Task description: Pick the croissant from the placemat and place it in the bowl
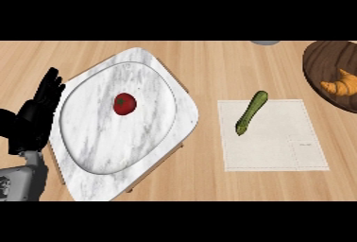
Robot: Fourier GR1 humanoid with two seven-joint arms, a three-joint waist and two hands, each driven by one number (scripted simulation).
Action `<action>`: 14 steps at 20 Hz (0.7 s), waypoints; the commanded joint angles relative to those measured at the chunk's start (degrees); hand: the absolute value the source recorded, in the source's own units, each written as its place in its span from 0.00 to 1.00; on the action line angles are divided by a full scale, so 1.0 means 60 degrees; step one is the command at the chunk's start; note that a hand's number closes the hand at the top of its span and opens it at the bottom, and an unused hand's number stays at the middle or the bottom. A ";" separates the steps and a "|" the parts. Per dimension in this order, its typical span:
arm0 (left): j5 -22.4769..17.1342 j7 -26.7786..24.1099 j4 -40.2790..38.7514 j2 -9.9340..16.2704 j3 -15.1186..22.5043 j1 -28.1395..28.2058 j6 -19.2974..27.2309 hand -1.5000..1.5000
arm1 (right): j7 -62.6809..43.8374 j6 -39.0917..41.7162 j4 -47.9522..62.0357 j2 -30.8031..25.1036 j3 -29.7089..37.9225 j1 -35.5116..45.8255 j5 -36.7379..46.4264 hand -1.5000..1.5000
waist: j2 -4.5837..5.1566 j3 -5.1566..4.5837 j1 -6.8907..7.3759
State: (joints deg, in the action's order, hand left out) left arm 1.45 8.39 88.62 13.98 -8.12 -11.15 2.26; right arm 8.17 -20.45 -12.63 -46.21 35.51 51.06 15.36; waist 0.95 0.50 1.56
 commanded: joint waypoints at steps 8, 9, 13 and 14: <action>0.0252 0.0275 0.0504 -0.0214 0.0177 0.0544 0.0209 0.50 | 0.1814 0.3236 0.0217 -0.1536 0.1926 -0.2922 -0.2116 0.00 | -0.0110 -0.0043 -0.0216; 0.0037 -0.0009 0.0211 0.0051 -0.0108 0.0431 -0.0086 0.50 | 0.1635 0.3341 0.0106 -0.1532 0.1900 -0.2914 -0.2222 0.00 | -0.0119 -0.0061 -0.0212; -0.0070 0.0014 -0.0062 0.0030 -0.0180 0.0238 -0.0148 0.50 | 0.2447 0.4895 0.0269 -0.1624 0.2577 -0.4112 -0.3042 0.00 | -0.0129 -0.0055 -0.0289; 0.0309 -0.0177 0.0006 -0.0147 -0.0042 0.0414 0.0210 0.50 | 0.2075 0.5486 0.0166 -0.1952 0.2501 -0.4194 -0.3092 0.00 | -0.0154 -0.0068 -0.0313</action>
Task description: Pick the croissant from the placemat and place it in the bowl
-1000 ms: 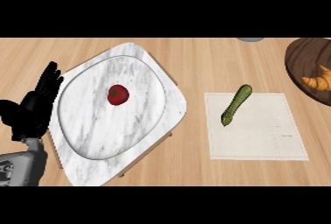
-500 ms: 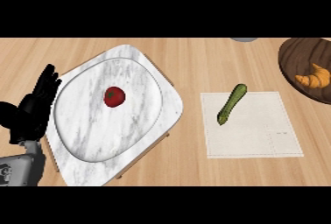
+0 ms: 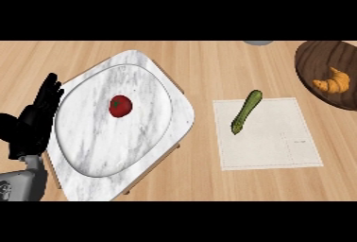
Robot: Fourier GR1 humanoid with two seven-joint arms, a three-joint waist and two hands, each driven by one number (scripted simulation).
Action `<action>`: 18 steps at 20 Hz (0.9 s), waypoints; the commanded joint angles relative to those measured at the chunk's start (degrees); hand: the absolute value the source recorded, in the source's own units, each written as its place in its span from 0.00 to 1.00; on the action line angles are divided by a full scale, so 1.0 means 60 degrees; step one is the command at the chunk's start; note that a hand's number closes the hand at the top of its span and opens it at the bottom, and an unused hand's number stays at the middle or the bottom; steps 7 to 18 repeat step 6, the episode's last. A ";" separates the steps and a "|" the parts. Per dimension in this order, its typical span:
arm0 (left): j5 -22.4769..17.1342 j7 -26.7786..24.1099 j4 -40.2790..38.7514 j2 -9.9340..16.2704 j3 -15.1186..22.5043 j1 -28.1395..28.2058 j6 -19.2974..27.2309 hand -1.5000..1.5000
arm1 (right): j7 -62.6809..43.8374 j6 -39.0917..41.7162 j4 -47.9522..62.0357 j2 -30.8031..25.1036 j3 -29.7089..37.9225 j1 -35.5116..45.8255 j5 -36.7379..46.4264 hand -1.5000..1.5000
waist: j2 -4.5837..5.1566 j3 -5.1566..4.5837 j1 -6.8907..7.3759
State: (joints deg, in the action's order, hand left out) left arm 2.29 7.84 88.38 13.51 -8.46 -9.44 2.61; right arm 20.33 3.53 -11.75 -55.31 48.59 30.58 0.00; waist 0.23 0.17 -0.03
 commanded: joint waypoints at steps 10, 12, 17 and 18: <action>-0.0196 -0.0165 0.0128 0.0060 -0.0132 0.0287 -0.0376 0.50 | 0.0935 0.1797 -0.0376 -0.0285 0.0423 -0.1369 -0.1107 0.00 | -0.0009 -0.0009 0.0064; -0.0196 -0.0165 0.0128 0.0060 -0.0132 0.0287 -0.0376 0.50 | 0.0935 0.1797 -0.0376 -0.0285 0.0423 -0.1369 -0.1107 0.00 | -0.0009 -0.0009 0.0064; -0.0196 -0.0165 0.0128 0.0060 -0.0132 0.0287 -0.0376 0.50 | 0.0935 0.1797 -0.0376 -0.0285 0.0423 -0.1369 -0.1107 0.00 | -0.0009 -0.0009 0.0064; -0.0196 -0.0165 0.0128 0.0060 -0.0132 0.0287 -0.0376 0.50 | 0.0935 0.1797 -0.0376 -0.0285 0.0423 -0.1369 -0.1107 0.00 | -0.0009 -0.0009 0.0064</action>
